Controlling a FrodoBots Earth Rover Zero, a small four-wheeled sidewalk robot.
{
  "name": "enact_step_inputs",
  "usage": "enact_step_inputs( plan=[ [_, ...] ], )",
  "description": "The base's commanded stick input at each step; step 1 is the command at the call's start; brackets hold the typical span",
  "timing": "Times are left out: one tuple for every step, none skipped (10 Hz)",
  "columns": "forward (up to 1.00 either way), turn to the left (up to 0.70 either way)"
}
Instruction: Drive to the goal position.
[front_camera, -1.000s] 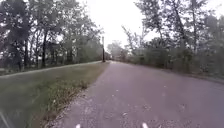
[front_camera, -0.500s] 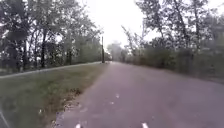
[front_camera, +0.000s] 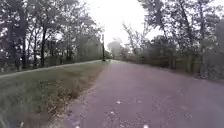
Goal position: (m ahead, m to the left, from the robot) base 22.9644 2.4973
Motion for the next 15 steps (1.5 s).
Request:
enact_step_inputs(
  plan=[
    [0.70,0.00],
    [0.70,0.00],
    [0.70,0.00],
    [0.70,0.00],
    [0.70,0.00],
    [0.70,0.00],
    [0.70,0.00],
    [0.70,0.00],
    [0.70,0.00],
    [0.70,0.00],
    [0.70,0.00],
    [0.70,0.00],
    [0.70,0.00],
    [0.70,0.00],
    [0.70,0.00]
  ],
)
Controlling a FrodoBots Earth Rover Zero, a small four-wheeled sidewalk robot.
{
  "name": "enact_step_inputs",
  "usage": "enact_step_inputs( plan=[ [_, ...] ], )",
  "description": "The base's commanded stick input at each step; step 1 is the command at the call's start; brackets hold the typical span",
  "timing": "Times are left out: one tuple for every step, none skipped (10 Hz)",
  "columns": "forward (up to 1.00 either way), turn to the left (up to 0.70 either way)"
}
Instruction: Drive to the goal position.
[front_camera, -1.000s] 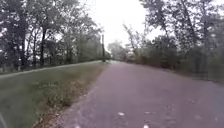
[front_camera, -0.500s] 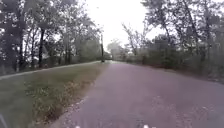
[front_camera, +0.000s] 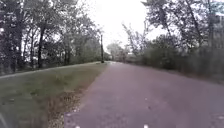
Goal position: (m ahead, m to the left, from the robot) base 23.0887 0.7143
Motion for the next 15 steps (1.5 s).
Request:
enact_step_inputs(
  plan=[
    [0.70,0.00],
    [0.70,0.00],
    [0.70,0.00],
    [0.70,0.00],
    [0.70,0.00],
    [0.70,0.00],
    [0.70,0.00],
    [0.70,0.00],
    [0.70,0.00],
    [0.70,0.00],
    [0.70,0.00],
    [0.70,0.18],
    [0.70,0.35],
    [0.70,0.35],
    [0.70,0.35]
  ],
)
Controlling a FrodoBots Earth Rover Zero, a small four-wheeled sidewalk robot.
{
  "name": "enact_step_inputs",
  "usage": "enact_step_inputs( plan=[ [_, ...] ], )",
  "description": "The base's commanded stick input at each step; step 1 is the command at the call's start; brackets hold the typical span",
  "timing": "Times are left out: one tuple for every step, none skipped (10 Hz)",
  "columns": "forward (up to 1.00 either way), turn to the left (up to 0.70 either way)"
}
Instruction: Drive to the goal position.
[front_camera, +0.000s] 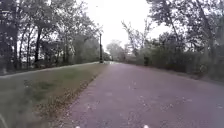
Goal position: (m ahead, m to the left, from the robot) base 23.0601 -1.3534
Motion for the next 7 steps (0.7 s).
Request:
enact_step_inputs(
  plan=[
    [0.70,0.35],
    [0.70,0.35],
    [0.70,0.35],
    [0.70,0.35],
    [0.70,0.35],
    [0.70,0.30],
    [0.70,0.00]
  ],
)
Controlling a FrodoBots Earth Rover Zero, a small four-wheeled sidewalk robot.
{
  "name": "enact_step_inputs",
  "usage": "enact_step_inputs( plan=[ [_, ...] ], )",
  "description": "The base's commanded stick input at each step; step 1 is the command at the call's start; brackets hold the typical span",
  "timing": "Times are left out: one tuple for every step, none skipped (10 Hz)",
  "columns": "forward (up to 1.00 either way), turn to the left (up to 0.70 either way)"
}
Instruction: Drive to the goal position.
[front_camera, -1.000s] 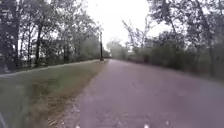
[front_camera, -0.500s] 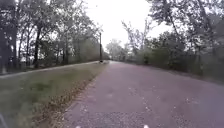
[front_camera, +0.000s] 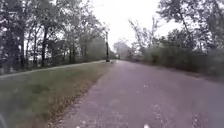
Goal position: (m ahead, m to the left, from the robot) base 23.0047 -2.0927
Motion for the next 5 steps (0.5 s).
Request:
enact_step_inputs(
  plan=[
    [0.70,0.00],
    [0.70,0.00],
    [0.70,0.00],
    [0.70,0.00],
    [0.70,0.00]
  ],
)
